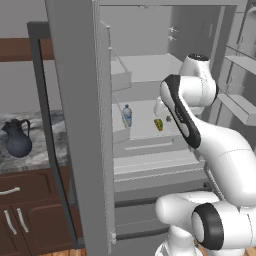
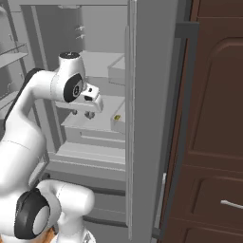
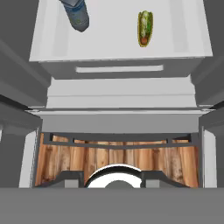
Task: Move the tacos and bottled water from the second highest shelf to the top shelf to make space. Then, place the pitcher from the counter on the cleared second highest shelf.
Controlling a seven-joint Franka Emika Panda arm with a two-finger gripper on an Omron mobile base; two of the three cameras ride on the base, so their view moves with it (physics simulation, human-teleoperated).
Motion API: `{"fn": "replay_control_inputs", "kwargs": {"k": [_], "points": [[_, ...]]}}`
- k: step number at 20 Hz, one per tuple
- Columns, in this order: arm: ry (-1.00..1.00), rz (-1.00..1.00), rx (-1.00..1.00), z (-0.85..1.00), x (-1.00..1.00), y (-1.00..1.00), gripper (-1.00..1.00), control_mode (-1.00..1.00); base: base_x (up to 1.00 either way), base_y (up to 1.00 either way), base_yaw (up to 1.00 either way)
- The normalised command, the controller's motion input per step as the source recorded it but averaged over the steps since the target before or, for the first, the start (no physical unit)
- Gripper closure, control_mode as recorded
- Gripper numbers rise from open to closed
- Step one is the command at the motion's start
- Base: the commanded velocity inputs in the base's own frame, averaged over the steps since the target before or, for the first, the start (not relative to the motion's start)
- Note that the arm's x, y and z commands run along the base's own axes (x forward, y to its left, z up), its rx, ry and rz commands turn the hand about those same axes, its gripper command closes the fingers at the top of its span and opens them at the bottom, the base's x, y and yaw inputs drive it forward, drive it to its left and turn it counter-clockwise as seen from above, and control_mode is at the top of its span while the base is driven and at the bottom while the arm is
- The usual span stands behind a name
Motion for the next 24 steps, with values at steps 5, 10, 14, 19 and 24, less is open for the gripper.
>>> {"fn": "replay_control_inputs", "kwargs": {"k": [5,10,14,19,24], "points": [[-0.15,0.00,0.02,-0.34,0.00,-0.17,-1.00,-1.00,0.00,0.00,0.00],[-0.21,0.00,0.00,-0.57,0.05,-0.14,-1.00,-1.00,0.00,0.00,0.00],[-0.08,0.00,-0.05,-0.66,0.27,-0.06,-1.00,-1.00,0.00,0.00,0.00],[0.00,-0.02,-0.04,-0.40,0.48,-0.07,-1.00,-1.00,0.00,0.00,0.00],[0.00,-0.05,-0.01,-0.23,0.64,-0.19,-1.00,-1.00,0.00,0.00,0.00]]}}
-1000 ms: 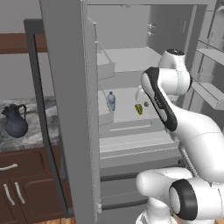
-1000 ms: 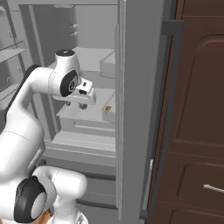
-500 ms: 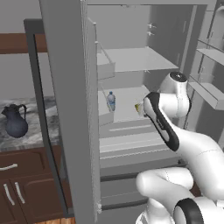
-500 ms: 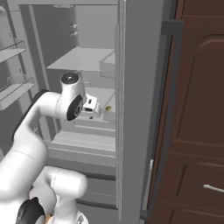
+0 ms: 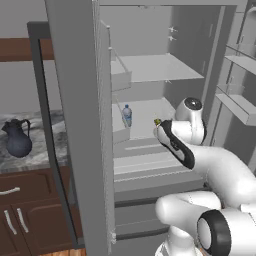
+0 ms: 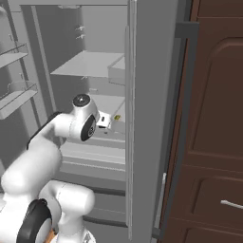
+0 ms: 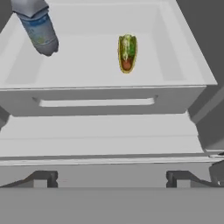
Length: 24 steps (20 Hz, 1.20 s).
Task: Move the tacos and bottled water from the second highest shelf to the top shelf to make space. Then, place the pitcher from the counter on the cleared second highest shelf.
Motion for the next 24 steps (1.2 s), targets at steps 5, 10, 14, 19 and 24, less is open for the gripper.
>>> {"fn": "replay_control_inputs", "kwargs": {"k": [5,10,14,19,24], "points": [[0.00,-0.04,0.00,-0.17,0.70,-0.26,-1.00,-1.00,0.00,0.00,0.00],[0.00,0.00,0.00,-0.03,0.62,-0.07,-1.00,-1.00,0.00,0.00,0.00],[0.00,0.00,0.00,-0.04,0.59,-0.01,-1.00,-1.00,0.00,0.00,0.00],[0.00,0.00,0.00,-0.21,0.46,-0.07,-1.00,-1.00,0.00,0.00,0.00],[0.00,0.00,0.00,-0.33,0.34,-0.10,-1.00,-1.00,0.00,0.00,0.00]]}}
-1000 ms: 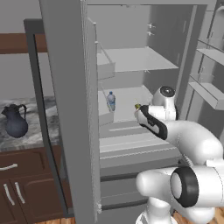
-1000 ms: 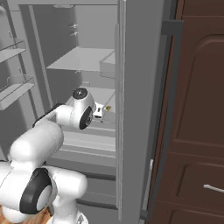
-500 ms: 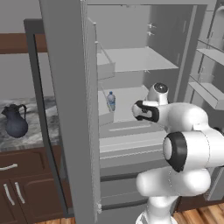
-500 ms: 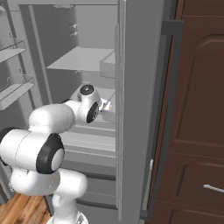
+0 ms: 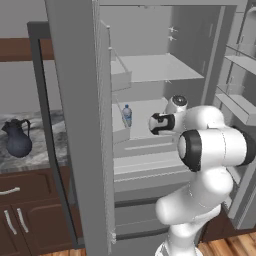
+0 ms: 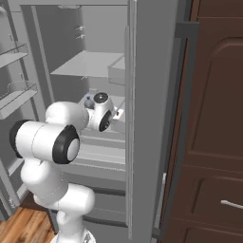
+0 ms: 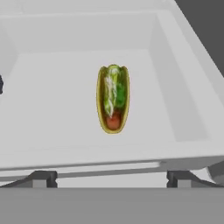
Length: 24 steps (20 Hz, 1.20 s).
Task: Move the tacos and bottled water from the second highest shelf to the top shelf to make space. Then, place the pitcher from the counter on the cleared second highest shelf.
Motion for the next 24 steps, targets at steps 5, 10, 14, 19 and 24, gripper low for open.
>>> {"fn": "replay_control_inputs", "kwargs": {"k": [5,10,14,19,24], "points": [[0.00,0.00,0.00,-0.29,0.37,-0.12,-1.00,-1.00,0.00,0.00,0.00],[0.00,0.00,0.00,-0.26,0.40,-0.08,-1.00,-1.00,0.00,0.00,0.00],[0.00,0.00,0.00,-0.22,0.46,0.00,-1.00,-1.00,0.00,0.00,0.00],[0.00,0.00,0.00,-0.21,0.47,0.00,-1.00,-1.00,0.00,0.00,0.00],[0.00,0.00,0.00,-0.22,0.47,0.00,-1.00,-1.00,0.00,0.00,0.00]]}}
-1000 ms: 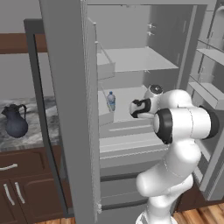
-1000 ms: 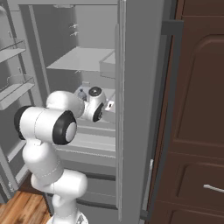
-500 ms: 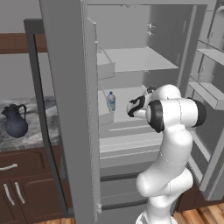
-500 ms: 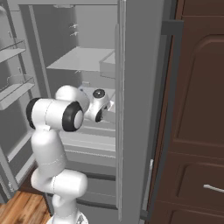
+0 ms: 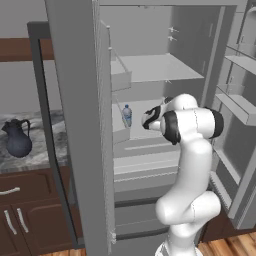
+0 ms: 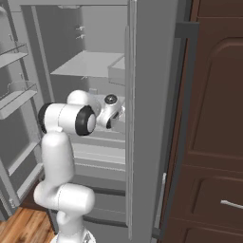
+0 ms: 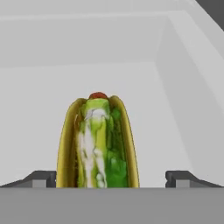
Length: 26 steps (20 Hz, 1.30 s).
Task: Move the tacos and bottled water from the second highest shelf to the top shelf to make space. Then, place the pitcher from the counter on the cleared second highest shelf.
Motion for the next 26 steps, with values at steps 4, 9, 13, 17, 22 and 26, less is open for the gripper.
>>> {"fn": "replay_control_inputs", "kwargs": {"k": [4,9,13,17,22,26], "points": [[0.00,0.00,0.00,-0.39,0.34,0.00,1.00,-1.00,0.00,0.00,0.00],[0.02,0.00,0.00,-0.47,0.01,0.01,1.00,-1.00,0.00,0.00,0.00],[0.00,0.04,0.00,-0.25,-0.23,0.05,1.00,-1.00,0.00,0.00,0.00],[0.04,0.08,0.00,-0.01,-0.78,0.36,1.00,-1.00,0.00,0.00,0.00],[0.17,0.08,0.00,0.02,-0.99,0.16,1.00,-1.00,0.00,0.00,0.00],[0.14,0.01,0.00,0.29,-1.00,0.00,1.00,-1.00,0.00,0.00,0.00]]}}
